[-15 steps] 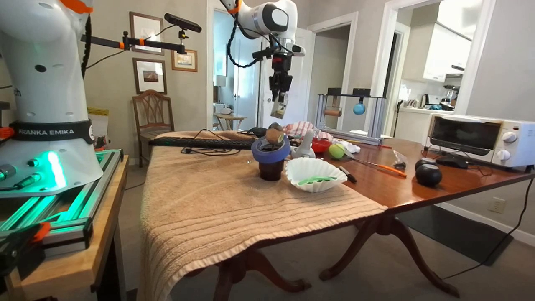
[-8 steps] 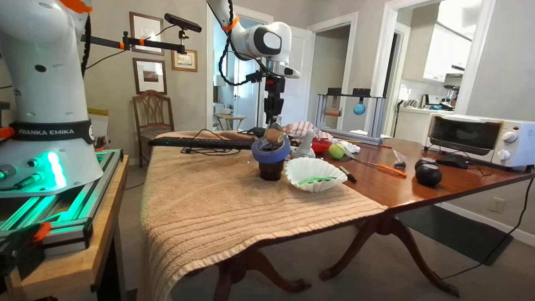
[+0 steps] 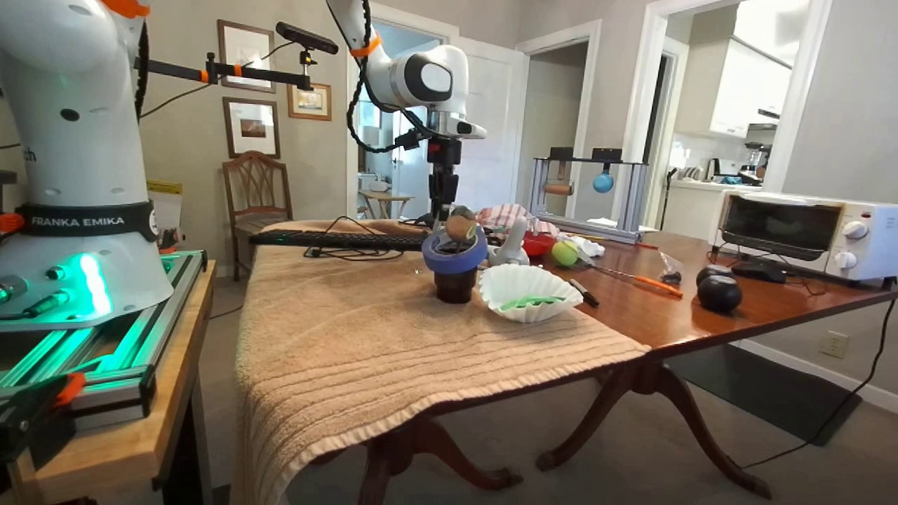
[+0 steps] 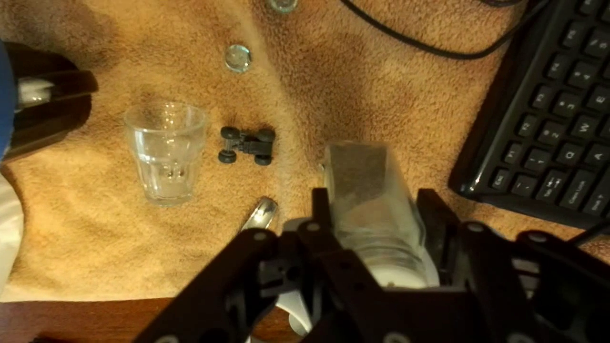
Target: Move the white remote to the left then move the hand sanitizer to the right
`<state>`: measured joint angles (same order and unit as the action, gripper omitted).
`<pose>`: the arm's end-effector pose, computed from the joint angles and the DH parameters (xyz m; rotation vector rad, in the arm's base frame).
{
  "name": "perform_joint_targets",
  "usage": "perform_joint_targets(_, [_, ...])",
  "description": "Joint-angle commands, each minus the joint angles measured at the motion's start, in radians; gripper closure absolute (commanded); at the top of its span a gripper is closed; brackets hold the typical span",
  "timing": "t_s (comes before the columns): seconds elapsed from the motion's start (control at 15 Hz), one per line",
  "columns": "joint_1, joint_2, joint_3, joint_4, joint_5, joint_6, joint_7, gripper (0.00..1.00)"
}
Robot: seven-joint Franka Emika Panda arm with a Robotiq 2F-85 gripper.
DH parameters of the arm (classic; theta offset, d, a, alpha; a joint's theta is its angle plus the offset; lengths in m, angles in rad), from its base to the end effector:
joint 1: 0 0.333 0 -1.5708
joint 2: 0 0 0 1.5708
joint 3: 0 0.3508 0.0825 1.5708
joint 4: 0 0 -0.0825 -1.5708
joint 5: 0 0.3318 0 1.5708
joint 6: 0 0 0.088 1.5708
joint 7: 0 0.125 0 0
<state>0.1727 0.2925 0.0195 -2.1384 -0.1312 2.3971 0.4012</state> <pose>0.5336 0.1008 0.3197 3.0490 -0.1705 -0.0124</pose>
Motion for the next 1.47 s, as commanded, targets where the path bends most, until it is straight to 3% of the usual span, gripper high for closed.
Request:
perform_joint_targets(0.0, [0.032, -0.038, -0.02, -0.079, -0.076, 0.115, 0.094, 0.77])
perform_joint_targets(0.2, [0.043, -0.06, -0.036, -0.134, -0.098, 0.188, 0.176, 0.77])
perform_joint_targets(0.53, [0.029, -0.123, -0.03, -0.239, -0.059, 0.201, 0.243, 0.77])
perform_joint_targets(0.67, [0.034, -0.137, -0.038, -0.274, -0.11, 0.246, 0.285, 0.77])
perform_joint_targets(1.0, [0.034, -0.193, -0.059, -0.383, -0.163, 0.359, 0.483, 0.77])
perform_joint_targets(1.13, [0.02, -0.205, -0.05, -0.421, -0.136, 0.389, 0.523, 0.77])
perform_joint_targets(1.4, [0.029, -0.183, -0.053, -0.383, -0.204, 0.359, 0.585, 0.77])
